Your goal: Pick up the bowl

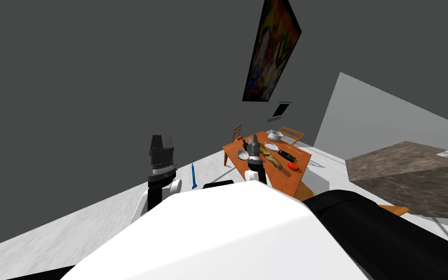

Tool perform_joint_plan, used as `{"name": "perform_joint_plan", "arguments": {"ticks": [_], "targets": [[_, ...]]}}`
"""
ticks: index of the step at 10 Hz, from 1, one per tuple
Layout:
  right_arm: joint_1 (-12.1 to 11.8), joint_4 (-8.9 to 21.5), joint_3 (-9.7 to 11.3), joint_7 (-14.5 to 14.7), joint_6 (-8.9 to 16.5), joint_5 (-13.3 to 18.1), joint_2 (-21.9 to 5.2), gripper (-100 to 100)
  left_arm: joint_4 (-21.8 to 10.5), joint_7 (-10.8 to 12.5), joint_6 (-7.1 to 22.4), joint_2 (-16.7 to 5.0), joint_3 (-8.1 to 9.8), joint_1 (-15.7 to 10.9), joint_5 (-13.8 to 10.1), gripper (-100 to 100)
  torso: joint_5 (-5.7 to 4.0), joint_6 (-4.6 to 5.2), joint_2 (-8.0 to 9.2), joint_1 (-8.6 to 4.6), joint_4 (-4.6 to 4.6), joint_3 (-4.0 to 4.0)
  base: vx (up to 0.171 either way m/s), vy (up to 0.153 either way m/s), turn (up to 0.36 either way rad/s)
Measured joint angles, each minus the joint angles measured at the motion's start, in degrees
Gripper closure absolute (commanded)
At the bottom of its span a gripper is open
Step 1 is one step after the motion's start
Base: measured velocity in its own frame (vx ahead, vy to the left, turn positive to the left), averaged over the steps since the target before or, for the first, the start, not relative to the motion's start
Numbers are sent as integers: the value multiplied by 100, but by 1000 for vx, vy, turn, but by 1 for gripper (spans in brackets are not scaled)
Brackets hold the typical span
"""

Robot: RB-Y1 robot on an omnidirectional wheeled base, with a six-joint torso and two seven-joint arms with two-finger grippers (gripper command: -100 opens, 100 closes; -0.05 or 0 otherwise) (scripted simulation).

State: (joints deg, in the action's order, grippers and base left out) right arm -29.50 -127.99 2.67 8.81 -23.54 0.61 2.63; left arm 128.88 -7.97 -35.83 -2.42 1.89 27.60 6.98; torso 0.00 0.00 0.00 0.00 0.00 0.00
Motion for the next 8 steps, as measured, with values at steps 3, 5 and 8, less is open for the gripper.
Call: {"name": "perform_joint_plan", "arguments": {"ticks": [3, 5, 8], "targets": [[-7, 63, 29, 100, 130, -6, -373, -100, 0, 0, 0, 1, -1, 0, 0, 0, 11, -2, -8, 50, -2, -5, 27, 137, 100], [-33, 172, 55, 213, 254, -12, -692, -100, 0, 0, 0, 1, -1, 0, 0, 0, 13, -2, -20, 55, -4, -11, 67, 139, 136], [-252, 267, 211, 487, 509, 45, -1126, -100, 0, 0, 0, 1, -1, 0, 0, 0, 11, -2, -29, 45, -6, -17, 96, 120, 170]]}}
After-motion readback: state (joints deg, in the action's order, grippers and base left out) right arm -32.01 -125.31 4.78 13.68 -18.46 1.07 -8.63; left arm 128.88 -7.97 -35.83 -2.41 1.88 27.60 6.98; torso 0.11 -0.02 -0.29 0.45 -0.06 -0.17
